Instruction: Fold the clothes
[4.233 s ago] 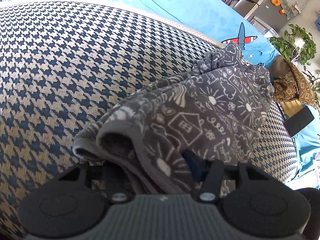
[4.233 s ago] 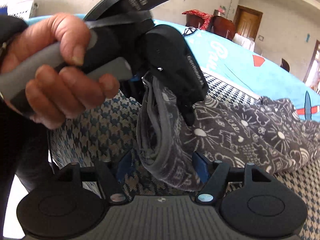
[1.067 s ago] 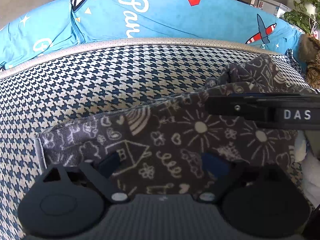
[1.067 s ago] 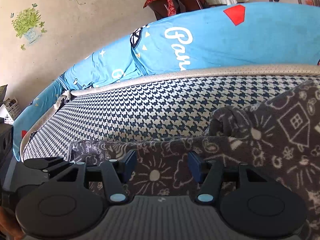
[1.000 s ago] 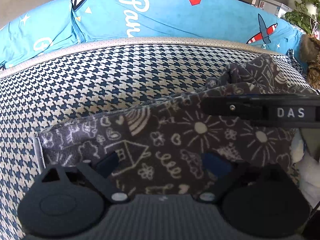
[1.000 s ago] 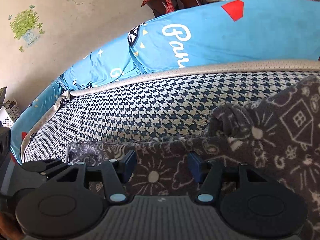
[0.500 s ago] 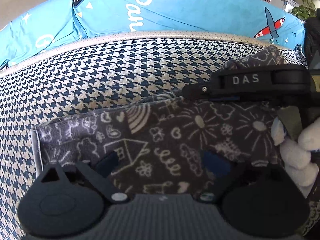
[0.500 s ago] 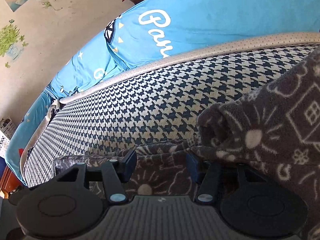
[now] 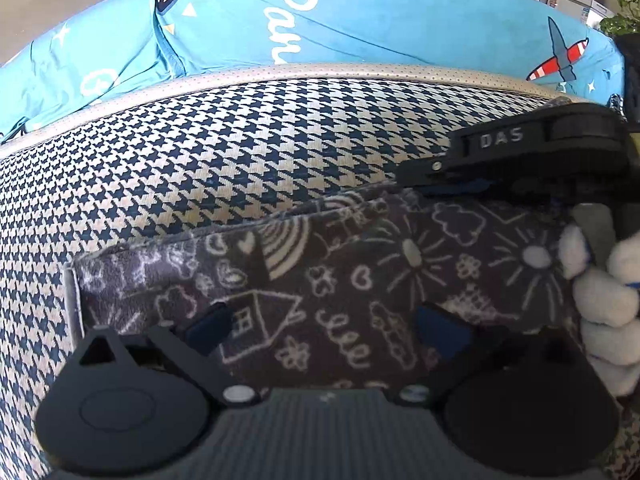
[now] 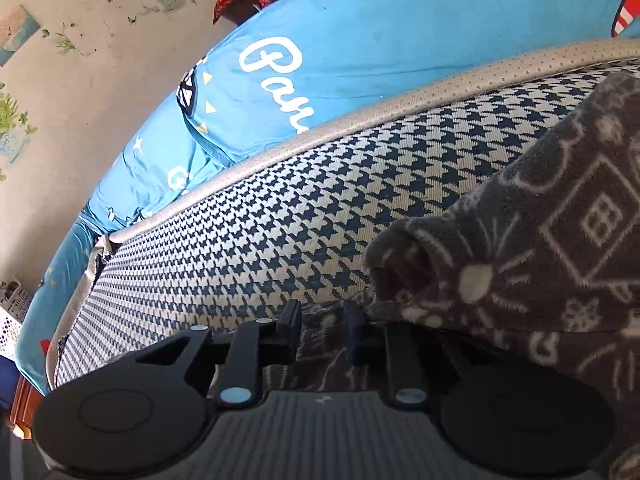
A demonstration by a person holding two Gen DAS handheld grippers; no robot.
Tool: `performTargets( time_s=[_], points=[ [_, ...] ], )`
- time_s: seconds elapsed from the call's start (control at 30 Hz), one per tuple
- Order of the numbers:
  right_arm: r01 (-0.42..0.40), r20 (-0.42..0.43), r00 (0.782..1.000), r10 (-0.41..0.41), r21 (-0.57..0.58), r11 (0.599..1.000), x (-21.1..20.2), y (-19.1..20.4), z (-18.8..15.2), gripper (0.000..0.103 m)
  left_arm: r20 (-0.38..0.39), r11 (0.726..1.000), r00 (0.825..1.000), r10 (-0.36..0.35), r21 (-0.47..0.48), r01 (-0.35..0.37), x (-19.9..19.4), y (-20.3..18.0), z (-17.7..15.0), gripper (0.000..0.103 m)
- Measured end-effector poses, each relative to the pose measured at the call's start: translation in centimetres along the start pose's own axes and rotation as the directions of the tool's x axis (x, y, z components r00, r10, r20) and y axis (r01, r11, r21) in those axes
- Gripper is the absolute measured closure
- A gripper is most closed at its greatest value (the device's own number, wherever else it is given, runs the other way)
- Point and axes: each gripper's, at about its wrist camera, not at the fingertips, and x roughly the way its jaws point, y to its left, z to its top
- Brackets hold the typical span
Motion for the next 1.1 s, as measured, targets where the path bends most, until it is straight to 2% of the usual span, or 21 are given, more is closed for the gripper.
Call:
performTargets(
  time_s=[0.2,0.37,0.5,0.63,0.7,0.8,1.1],
  points=[
    [-0.021,0.043,0.999,0.02,0.022,1.0,-3.4,0.7,-0.6,0.077,0.002,1.0,1.0,0.016,0.011,-0.016,0.6,-0.1,0.2,0.0],
    [-0.038,0.046,0.998,0.035,0.074,0.997,-5.9,0.6,-1.9,0.077,0.002,1.0,1.0,0.013,0.003,-0.013,0.9,0.0,0.4,0.0],
    [-0.055,0.022,0.998,0.053,0.096,0.994,-6.1,0.7,-3.0,0.077,0.005,1.0,1.0,0.01,0.005,-0.01,0.9,0.1,0.3,0.0],
    [-0.023,-0.035,0.999,0.029,0.155,0.988,-4.5,-0.3,-3.8,0.077,0.005,1.0,1.0,0.015,0.007,-0.015,0.7,0.5,0.0,0.0],
    [-0.003,-0.049,0.999,0.011,0.159,0.987,-3.6,-0.6,-3.8,0.083,0.004,1.0,1.0,0.02,0.004,-0.02,0.5,0.9,-0.5,0.0],
    [0.049,-0.056,0.998,-0.041,0.147,0.988,-2.6,-0.9,-3.8,0.103,0.004,1.0,1.0,0.021,-0.007,-0.021,0.8,0.3,-0.3,0.0],
    [0.103,-0.046,0.994,-0.099,0.108,0.989,-1.2,-0.8,-3.8,0.103,0.008,0.999,0.999,0.032,-0.041,-0.031,0.2,2.6,-0.6,0.0]
  ],
)
